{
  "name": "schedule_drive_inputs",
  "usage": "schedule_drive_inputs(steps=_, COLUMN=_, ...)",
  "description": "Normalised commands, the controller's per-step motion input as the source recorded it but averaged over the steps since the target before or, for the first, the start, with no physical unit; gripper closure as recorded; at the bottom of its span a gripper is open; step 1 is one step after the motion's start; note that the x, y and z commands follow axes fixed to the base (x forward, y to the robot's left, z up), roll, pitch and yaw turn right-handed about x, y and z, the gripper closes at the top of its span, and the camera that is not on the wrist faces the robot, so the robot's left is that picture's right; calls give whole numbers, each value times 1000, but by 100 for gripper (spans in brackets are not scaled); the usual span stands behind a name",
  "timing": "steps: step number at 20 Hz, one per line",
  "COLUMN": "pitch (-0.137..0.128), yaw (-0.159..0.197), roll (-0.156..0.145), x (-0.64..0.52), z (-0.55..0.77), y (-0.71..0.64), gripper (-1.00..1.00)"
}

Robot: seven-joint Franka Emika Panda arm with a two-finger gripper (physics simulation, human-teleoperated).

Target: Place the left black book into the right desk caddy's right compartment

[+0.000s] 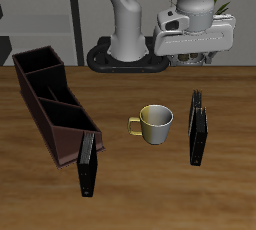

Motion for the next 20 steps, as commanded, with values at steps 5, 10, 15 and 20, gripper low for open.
schedule_drive_inputs(steps=5, pitch=4, yaw=-16, roll=-20, x=239, z=-48, y=118, gripper=-100)
schedule_drive_inputs(steps=10, pitch=8, yaw=-30, roll=-29, x=330, z=-167, y=87, gripper=-100)
schedule_drive_inputs(steps=15, pitch=21, yaw=-14, roll=19, x=161, z=-294, y=52, gripper=-100)
schedule_drive_inputs(steps=20, pitch=14, yaw=3, roll=23, x=55, z=-417, y=178, gripper=-100)
